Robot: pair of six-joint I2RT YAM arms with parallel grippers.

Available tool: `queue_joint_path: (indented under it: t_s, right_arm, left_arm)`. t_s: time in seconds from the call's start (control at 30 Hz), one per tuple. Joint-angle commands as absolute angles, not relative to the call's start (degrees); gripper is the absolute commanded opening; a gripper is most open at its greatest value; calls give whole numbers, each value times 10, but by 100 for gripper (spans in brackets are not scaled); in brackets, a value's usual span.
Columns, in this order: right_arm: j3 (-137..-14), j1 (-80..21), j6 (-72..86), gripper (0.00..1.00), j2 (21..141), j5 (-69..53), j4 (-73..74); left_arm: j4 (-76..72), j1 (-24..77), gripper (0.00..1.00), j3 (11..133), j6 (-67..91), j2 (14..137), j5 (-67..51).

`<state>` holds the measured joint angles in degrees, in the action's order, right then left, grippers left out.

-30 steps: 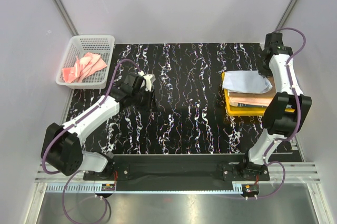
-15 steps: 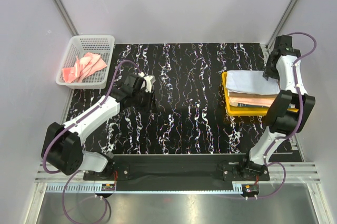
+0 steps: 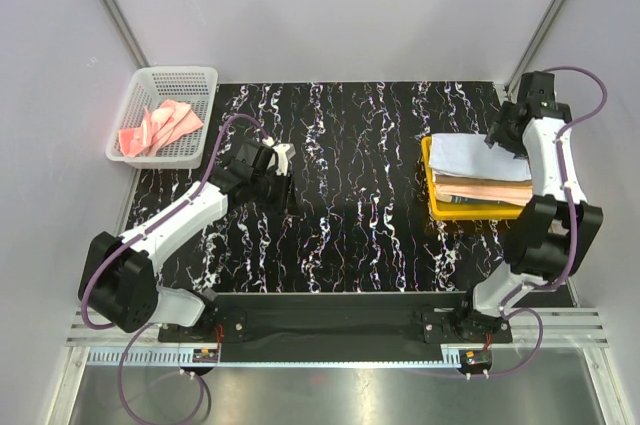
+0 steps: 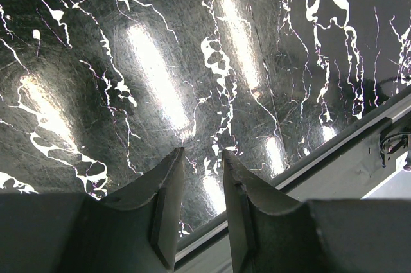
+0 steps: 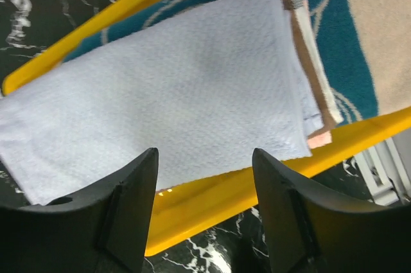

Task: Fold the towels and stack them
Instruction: Neatly place the folded towel into the bin

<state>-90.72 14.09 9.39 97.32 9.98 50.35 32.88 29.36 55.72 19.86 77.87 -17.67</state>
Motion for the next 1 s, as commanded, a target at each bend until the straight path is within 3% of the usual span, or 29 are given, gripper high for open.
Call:
queue_joint_path:
  t_s: [0.0,0.37,0.6,0.73,0.8,0.97]
  right_arm:
    - [-854,130,134,67,918,68,440]
    - [-770,187,174,69,1015,94,346]
    - [-772,187,181,72,976,90,357]
    - [-781,186,192,82,933,68,370]
    - [-777,175,197,94,897,55,367]
    - [-793,31,212,100,842,114,370]
  left_arm:
    - [310,297,34,562,193,777,-185]
    - [310,296,34,556,198,766,-170]
    - [309,297,36,560,210,748,-137]
    - [313,295,36,571,221,732,-94]
    - [316,291,36,586,235,726,-73]
    - [311,213,36,661,293,739,45]
